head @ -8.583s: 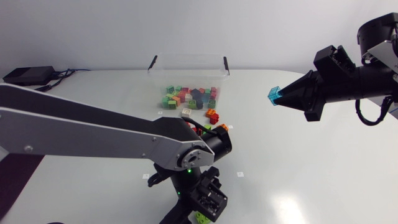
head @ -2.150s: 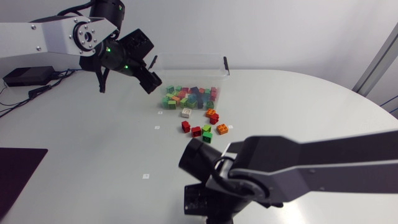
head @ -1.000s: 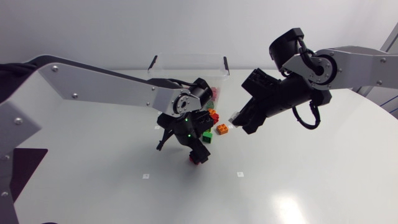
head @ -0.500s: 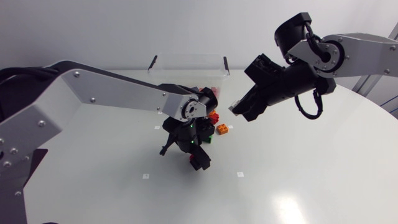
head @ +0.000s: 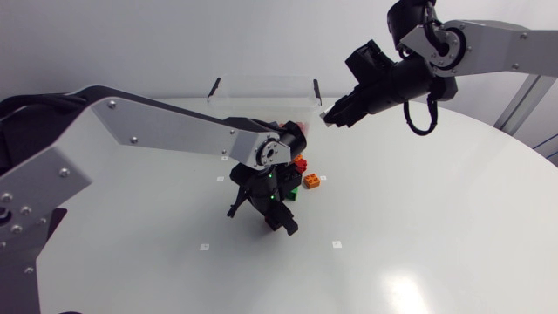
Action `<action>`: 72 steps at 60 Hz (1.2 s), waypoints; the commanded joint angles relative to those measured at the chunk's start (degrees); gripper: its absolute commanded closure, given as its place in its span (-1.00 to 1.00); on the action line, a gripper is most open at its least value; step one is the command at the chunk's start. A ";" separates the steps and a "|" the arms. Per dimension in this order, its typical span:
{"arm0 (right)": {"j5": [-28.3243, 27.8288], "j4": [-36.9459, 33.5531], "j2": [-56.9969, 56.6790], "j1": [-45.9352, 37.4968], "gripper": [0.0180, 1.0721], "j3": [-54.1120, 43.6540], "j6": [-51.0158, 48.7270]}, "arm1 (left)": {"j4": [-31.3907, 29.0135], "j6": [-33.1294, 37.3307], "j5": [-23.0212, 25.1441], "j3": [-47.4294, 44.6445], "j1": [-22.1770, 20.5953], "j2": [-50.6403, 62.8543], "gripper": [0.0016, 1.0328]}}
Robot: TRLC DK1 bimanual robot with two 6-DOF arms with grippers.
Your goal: Place the duplo bricks in the container
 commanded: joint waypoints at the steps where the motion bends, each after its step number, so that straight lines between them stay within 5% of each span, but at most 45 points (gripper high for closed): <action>1: -0.53 1.39 3.71 -0.63 0.48 3.19 2.97 | -0.10 -1.03 -0.17 -0.44 -0.05 1.20 0.61; 23: -1.24 5.00 15.40 0.16 0.48 17.25 10.26 | -0.98 2.14 -0.25 -6.77 2.58 -7.42 0.62; 45: 2.63 4.12 25.51 3.41 0.46 28.94 11.32 | -0.98 5.92 -0.52 -2.55 9.26 -14.27 0.62; 63: 3.77 1.92 30.60 3.58 -0.62 35.18 12.02 | 1.74 8.47 -0.08 4.48 15.33 -15.24 0.62; 72: 3.77 1.66 27.44 3.23 -0.69 33.16 12.02 | 4.55 9.35 2.12 9.05 17.70 -14.01 0.62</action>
